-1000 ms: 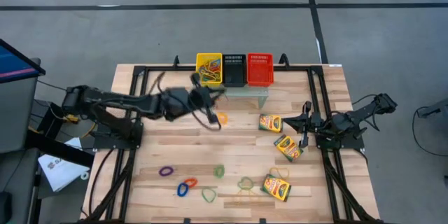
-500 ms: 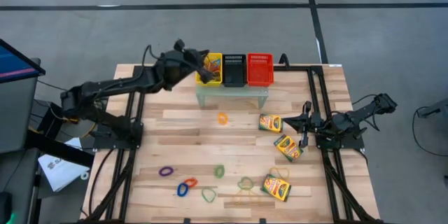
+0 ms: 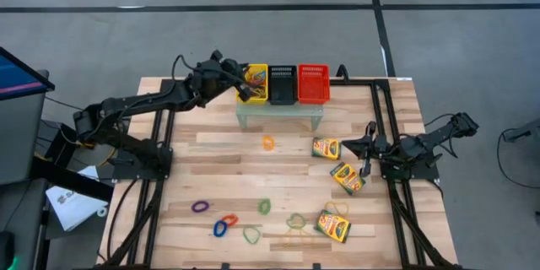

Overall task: Pick & Place Office Desk Supplies
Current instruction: Put the big red rubber band into the yellow bin on the shelf, then put the top right big yellow rubber band into the yellow bin on the shelf

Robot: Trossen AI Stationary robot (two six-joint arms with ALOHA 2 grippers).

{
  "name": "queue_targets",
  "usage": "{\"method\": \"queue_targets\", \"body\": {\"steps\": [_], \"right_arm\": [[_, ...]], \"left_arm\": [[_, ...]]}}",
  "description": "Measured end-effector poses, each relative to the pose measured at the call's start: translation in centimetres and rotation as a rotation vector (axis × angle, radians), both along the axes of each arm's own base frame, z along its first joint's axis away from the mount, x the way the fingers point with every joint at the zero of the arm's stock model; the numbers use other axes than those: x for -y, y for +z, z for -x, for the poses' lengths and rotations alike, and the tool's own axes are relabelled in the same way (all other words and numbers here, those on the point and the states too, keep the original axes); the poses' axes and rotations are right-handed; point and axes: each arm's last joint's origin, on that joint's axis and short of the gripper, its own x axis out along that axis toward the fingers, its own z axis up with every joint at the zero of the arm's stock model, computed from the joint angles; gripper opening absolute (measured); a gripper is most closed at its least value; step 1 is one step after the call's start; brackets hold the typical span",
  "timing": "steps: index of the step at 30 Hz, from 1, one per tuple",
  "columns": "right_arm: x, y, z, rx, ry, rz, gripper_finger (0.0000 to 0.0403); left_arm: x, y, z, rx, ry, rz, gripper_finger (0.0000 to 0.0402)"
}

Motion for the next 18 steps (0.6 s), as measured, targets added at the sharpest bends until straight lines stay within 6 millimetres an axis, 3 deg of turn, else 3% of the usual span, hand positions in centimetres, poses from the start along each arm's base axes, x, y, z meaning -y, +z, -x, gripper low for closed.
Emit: {"method": "queue_targets", "body": {"steps": [13, 18], "right_arm": [[0.0, 0.0, 0.0, 0.002, -0.008, -0.01, 0.0004], [0.0, 0.0, 0.0, 0.003, -0.007, -0.011, 0.0004]], "left_arm": [[0.6, -0.2, -0.3, 0.045, -0.037, 0.057, 0.0258], [3.3, -0.8, -1.5, 0.061, -0.324, 0.214, 0.03]]}}
